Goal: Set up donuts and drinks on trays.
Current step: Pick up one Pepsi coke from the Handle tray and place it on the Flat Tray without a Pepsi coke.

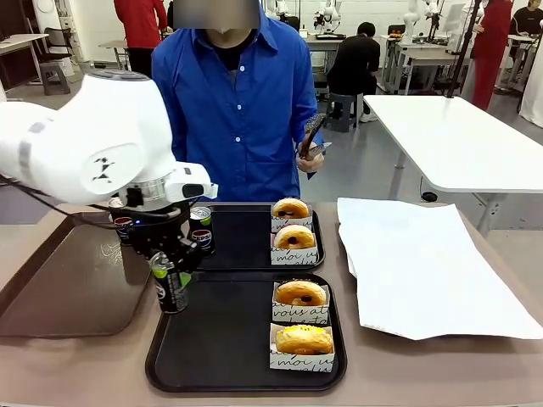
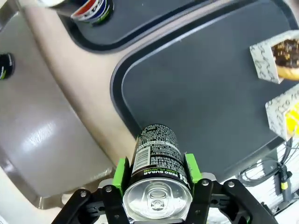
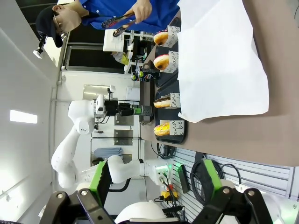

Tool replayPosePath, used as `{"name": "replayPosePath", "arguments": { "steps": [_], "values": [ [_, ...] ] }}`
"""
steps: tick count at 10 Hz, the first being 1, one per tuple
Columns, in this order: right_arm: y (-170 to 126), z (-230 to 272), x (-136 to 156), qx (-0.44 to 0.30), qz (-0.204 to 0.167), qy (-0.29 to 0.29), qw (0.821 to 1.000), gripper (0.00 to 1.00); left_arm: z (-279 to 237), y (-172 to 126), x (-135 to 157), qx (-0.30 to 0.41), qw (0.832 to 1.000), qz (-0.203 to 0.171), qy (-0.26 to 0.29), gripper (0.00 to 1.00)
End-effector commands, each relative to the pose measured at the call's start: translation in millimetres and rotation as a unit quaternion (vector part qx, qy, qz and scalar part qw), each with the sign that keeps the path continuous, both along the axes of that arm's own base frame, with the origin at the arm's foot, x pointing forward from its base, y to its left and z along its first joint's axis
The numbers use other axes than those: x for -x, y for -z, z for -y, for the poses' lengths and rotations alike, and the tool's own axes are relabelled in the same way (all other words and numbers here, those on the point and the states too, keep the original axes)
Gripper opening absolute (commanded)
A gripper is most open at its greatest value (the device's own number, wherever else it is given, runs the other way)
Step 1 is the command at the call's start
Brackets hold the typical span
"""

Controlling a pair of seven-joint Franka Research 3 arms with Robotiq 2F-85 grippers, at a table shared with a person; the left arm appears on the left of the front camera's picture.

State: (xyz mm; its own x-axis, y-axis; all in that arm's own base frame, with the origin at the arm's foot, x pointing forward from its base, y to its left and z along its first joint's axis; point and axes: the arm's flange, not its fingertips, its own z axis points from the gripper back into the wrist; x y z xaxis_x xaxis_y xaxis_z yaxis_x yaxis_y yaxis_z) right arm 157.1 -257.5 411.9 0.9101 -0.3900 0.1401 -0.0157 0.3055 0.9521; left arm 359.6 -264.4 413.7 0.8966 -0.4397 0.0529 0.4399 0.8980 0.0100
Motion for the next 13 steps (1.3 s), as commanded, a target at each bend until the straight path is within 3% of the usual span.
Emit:
{"name": "replayPosePath", "arguments": {
  "steps": [1,4,7,9,11,12,13],
  "values": [
    [-0.8,-0.2,0.7,-0.004,0.01,-0.001,1.0,1.0,12.2,-1.3,-17.3,0.007,1.0,0.008,-0.021,0.58],
    [-0.8,-0.2,0.7,-0.004,0.01,-0.001,1.0,1.0,18.1,17.2,-27.9,0.012,0.999,-0.008,-0.033,0.58],
    [-0.8,-0.2,0.7,-0.004,0.01,-0.001,1.0,1.0,22.1,31.6,-20.8,0.011,1.0,0.008,-0.025,0.58],
    [-0.8,-0.2,0.7,-0.004,0.01,-0.001,1.0,1.0,20.9,25.2,-14.9,0.017,1.0,0.012,-0.022,1.0],
    [-0.8,-0.2,0.7,-0.004,0.01,-0.001,1.0,1.0,17.2,2.3,-13.0,0.023,0.999,0.024,-0.016,1.0],
    [-0.8,-0.2,0.7,-0.004,0.01,-0.001,1.0,1.0,11.1,-12.9,-10.9,0.028,0.999,0.029,-0.018,0.9],
    [-0.8,-0.2,0.7,-0.004,0.01,-0.001,1.0,1.0,-0.7,-28.9,-4.8,0.033,0.999,0.037,-0.019,1.0]
  ]
}}
